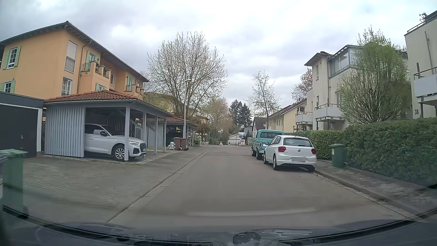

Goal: Follow the waypoints while adhering to traffic rules and regulations

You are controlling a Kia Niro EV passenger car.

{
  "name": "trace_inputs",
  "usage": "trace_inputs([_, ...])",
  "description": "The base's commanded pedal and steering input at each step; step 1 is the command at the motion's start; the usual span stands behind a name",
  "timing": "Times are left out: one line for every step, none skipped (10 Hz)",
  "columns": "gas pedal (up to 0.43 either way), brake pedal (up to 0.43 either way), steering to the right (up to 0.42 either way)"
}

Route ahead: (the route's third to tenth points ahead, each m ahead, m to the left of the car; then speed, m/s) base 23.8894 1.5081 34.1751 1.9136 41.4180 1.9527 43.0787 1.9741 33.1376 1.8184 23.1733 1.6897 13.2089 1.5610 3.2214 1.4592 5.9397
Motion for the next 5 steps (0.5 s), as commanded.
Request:
trace_inputs([0.079,0.000,-0.007])
trace_inputs([0.079,0.000,-0.006])
trace_inputs([0.079,0.000,-0.001])
trace_inputs([0.079,0.000,0.000])
trace_inputs([0.067,0.000,0.000])
